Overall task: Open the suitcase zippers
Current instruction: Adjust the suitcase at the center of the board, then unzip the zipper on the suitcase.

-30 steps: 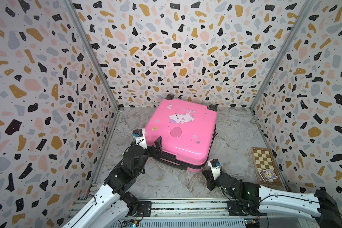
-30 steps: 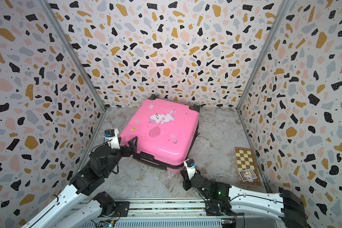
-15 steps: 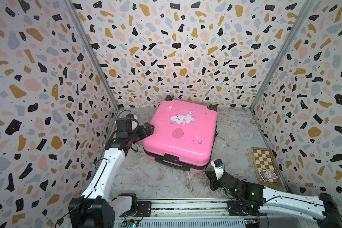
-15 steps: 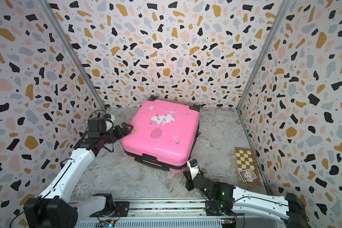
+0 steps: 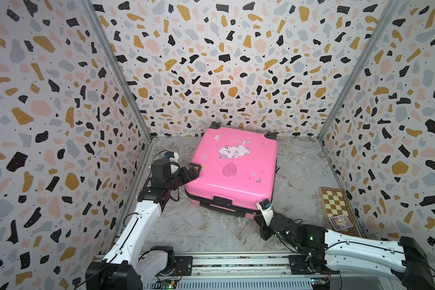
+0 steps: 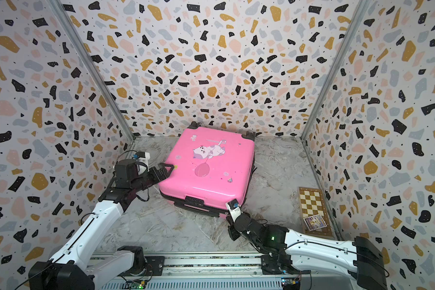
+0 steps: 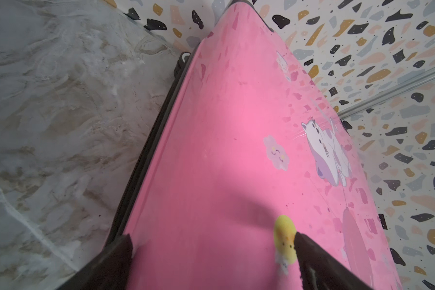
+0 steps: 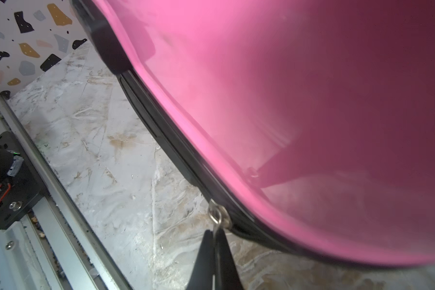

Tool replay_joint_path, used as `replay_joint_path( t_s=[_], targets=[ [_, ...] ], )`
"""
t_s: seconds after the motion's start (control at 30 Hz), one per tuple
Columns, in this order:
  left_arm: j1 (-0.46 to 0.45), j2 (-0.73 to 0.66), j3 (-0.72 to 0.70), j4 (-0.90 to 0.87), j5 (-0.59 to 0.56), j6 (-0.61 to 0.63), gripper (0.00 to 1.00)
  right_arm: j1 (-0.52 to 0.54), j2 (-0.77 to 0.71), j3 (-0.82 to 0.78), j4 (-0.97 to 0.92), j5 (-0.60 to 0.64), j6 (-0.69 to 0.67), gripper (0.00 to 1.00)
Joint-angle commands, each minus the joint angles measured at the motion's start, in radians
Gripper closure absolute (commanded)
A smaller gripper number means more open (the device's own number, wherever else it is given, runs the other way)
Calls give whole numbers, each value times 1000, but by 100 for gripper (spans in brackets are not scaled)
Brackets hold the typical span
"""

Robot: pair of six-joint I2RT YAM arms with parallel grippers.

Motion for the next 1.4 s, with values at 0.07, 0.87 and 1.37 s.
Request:
replay_joint_path(
  t_s=[0.07,0.87,1.37],
  targets=[
    [-103,-45,-69,-20,164,-93,1,-170,57,78,17,-170,-51,100],
    [-752,53,20,104,-134,-136,1,-389,-31,-8,77,-299,-117,100],
    [-658,116,169,-13,-13,-6,1,-238,-86,-54,135,-263,-119,100]
  ],
)
